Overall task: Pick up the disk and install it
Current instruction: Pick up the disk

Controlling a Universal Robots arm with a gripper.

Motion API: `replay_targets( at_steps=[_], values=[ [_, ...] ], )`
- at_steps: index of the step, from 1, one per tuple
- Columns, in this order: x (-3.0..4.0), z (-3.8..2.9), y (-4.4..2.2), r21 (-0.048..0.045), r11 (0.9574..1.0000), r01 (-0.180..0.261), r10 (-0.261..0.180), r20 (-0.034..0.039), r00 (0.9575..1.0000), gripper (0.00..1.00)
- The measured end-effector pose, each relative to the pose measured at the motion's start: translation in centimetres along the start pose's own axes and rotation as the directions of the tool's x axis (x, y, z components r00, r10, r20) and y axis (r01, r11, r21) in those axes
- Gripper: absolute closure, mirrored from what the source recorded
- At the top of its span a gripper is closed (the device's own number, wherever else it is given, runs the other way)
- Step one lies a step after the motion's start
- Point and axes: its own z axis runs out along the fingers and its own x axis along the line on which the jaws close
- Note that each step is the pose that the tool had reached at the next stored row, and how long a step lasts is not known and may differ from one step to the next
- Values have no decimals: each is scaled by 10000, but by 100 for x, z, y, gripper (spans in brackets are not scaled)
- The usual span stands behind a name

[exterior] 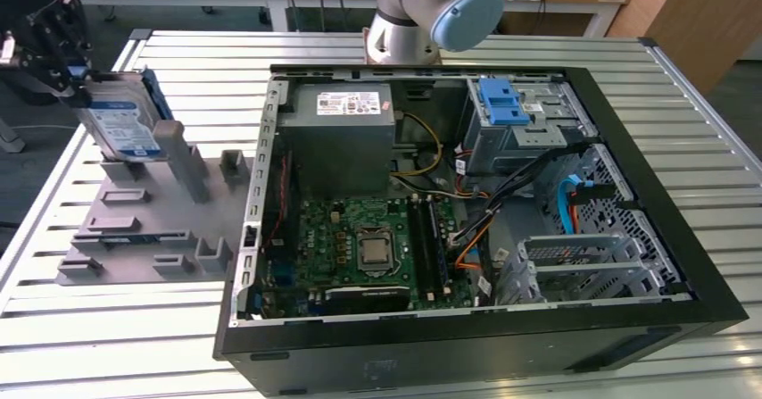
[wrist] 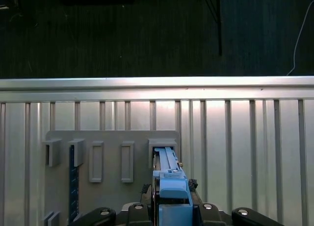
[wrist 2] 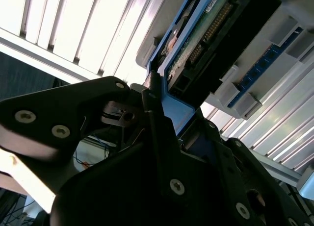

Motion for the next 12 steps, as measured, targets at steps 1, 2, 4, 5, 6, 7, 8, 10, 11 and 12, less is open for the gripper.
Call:
replay_targets(
  at_steps=[1, 2, 4, 5, 6, 7, 8, 10, 11, 12],
  values=[
    [0, -6, 0, 0, 10000, 0, 0, 0, 10000, 64],
    [0, -12, 0, 0, 10000, 0, 0, 0, 10000, 64],
    [0, -25, 1, 0, 10000, 0, 0, 0, 10000, 64],
    [-1, -34, 1, 1, 10000, 0, 0, 0, 10000, 64],
    [-1, -41, 1, 1, 10000, 0, 0, 0, 10000, 64],
    [-1, -48, 1, 1, 10000, 0, 0, 0, 10000, 64],
    [-2, -54, 1, 1, 10000, 0, 0, 0, 10000, 64],
    [-2, -65, 2, 0, 10000, -1, 1, 0, 10000, 64],
    [-2, -69, 2, 1, 10000, 0, 0, 0, 10000, 64],
    [-2, -73, 2, 2, 10000, 0, 0, 1, 10000, 64]
  ],
)
